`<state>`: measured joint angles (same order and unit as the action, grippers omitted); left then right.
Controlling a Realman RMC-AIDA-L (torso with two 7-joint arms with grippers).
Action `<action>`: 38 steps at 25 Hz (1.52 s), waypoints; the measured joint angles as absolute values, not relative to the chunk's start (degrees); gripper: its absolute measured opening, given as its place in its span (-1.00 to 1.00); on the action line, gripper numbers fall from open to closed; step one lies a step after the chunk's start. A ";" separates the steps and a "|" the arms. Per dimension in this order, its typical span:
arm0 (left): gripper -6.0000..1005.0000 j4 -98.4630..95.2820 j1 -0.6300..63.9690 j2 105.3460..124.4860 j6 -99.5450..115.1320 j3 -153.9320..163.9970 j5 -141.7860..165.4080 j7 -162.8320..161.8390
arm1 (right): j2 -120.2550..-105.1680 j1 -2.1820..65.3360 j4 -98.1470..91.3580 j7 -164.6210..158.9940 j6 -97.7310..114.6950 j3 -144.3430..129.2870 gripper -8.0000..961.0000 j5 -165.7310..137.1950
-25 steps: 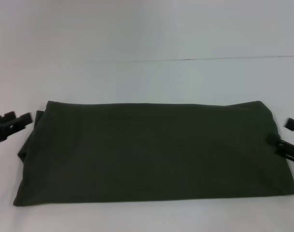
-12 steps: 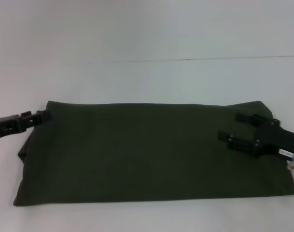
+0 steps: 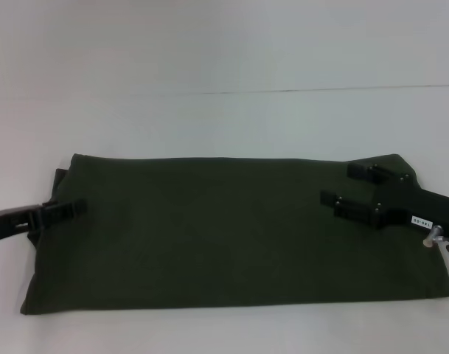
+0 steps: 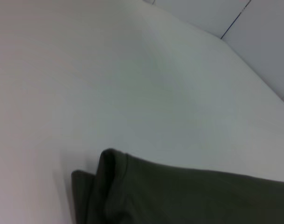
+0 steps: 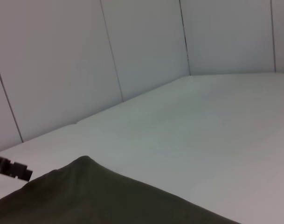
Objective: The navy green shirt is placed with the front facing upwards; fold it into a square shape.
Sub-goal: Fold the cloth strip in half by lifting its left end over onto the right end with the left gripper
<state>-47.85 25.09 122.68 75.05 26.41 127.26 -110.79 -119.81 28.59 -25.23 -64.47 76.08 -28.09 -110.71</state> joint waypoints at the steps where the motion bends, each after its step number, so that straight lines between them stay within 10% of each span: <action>1: 0.45 -47.75 24.96 122.74 75.02 26.36 127.40 -110.74 | -119.80 28.61 -25.23 -64.50 76.07 -28.09 0.84 -110.61; 38: 0.45 -48.38 24.59 121.77 73.67 22.36 129.23 -113.69 | -119.87 29.27 -24.52 -64.49 73.95 -28.12 0.84 -110.38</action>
<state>-48.38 24.59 121.77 73.67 22.36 129.23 -113.69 -119.87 29.27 -24.52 -64.49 73.95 -28.12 -110.38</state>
